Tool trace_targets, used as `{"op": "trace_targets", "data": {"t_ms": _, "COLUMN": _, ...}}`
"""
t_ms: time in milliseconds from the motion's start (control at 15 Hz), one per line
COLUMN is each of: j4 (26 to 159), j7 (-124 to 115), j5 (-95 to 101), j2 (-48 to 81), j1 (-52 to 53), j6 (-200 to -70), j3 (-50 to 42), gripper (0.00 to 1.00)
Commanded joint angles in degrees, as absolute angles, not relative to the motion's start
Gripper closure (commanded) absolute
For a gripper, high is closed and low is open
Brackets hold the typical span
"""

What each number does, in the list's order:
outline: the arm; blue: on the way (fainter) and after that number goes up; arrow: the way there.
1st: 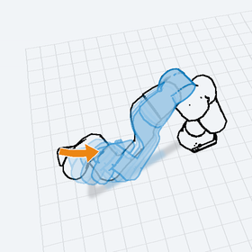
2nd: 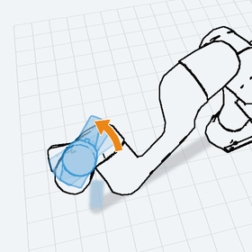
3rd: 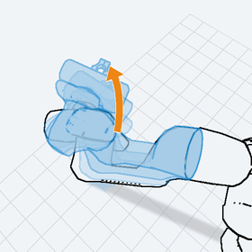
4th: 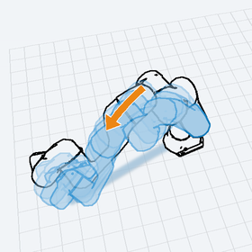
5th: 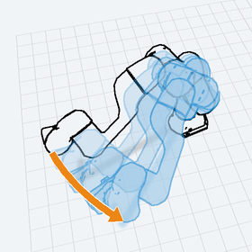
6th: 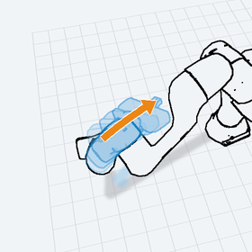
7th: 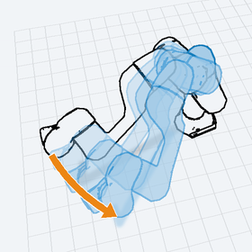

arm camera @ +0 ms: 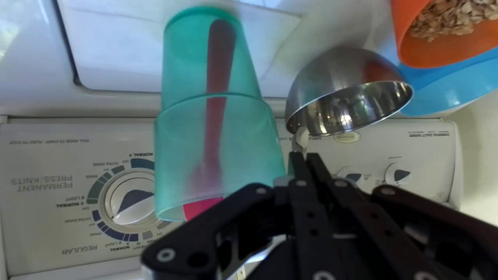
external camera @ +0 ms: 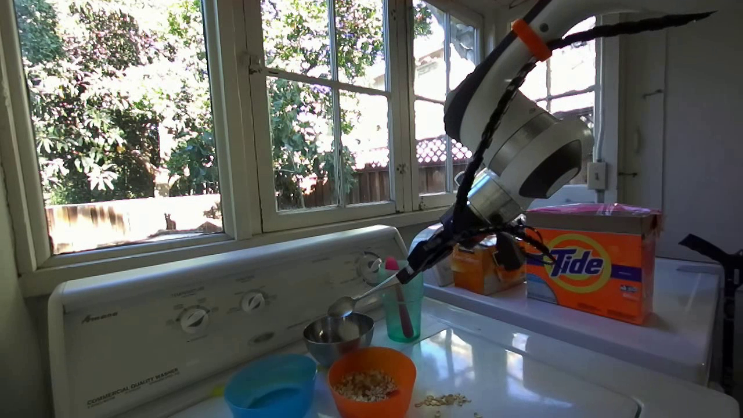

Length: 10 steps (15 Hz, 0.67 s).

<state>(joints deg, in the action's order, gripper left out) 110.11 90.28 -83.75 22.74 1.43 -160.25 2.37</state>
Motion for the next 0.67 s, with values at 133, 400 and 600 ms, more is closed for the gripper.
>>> {"op": "trace_targets", "data": {"t_ms": 133, "j4": 111.2, "j7": 88.3, "j5": -89.8, "j2": 20.5, "j1": 1.2, "j6": -162.7, "j3": 3.3, "gripper": 0.99}}
{"op": "trace_targets", "data": {"t_ms": 400, "j4": 116.4, "j7": 73.6, "j5": -85.7, "j2": 15.0, "j1": -0.1, "j6": -158.0, "j3": 2.1, "gripper": 0.99}}
{"op": "trace_targets", "data": {"t_ms": 600, "j4": 120.7, "j7": 66.9, "j5": -83.0, "j2": 10.1, "j1": -2.5, "j6": -148.2, "j3": 1.1, "gripper": 0.99}}
